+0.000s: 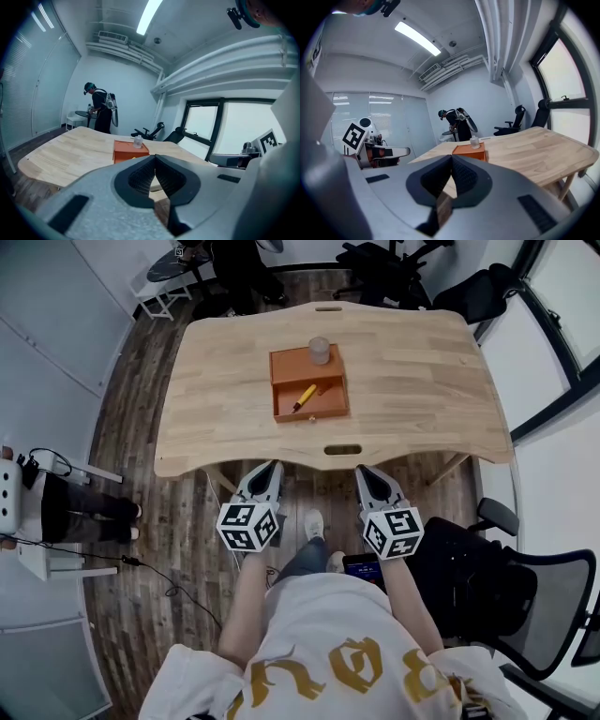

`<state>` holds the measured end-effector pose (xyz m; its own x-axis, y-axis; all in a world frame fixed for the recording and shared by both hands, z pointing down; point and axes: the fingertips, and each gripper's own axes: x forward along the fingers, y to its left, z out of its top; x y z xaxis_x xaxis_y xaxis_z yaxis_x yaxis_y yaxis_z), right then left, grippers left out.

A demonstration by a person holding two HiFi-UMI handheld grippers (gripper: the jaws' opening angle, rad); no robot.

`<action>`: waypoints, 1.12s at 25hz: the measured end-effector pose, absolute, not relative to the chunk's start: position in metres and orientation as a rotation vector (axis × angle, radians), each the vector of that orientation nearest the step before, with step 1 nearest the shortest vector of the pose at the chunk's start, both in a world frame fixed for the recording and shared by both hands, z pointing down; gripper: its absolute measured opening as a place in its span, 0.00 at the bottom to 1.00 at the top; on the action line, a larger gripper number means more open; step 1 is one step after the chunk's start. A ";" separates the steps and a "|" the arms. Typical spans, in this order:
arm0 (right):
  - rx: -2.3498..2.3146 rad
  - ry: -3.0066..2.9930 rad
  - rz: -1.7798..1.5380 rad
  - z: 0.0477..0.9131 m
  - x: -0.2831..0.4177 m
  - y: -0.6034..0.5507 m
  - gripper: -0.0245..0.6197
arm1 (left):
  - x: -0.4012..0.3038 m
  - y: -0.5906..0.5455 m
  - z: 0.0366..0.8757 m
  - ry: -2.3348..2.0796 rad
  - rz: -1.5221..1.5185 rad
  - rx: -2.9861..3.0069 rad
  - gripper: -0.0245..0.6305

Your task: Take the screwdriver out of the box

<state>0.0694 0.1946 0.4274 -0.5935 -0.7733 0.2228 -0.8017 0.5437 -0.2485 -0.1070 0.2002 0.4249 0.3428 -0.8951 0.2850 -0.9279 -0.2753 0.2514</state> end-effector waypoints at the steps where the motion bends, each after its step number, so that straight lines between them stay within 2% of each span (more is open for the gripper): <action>1: 1.383 -2.675 0.505 0.429 0.072 0.192 0.05 | -0.104 0.195 0.426 -1.595 0.122 2.246 0.05; 11: 1.442 -2.561 0.564 0.466 0.088 0.106 0.05 | -0.089 0.089 0.456 -1.497 0.149 2.260 0.05; 20: 1.453 -2.499 0.608 0.483 0.058 -0.018 0.05 | -0.113 -0.043 0.476 -1.429 0.229 2.277 0.05; 28: 1.443 -2.427 0.626 0.500 0.033 -0.079 0.05 | -0.130 -0.105 0.501 -1.359 0.277 2.268 0.05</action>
<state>0.0326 -0.0789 0.5004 -0.4789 -0.7709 0.4198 -0.8778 0.4175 -0.2348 -0.1296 -0.1055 0.5007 0.4868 -0.7740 0.4049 -0.8707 -0.3927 0.2961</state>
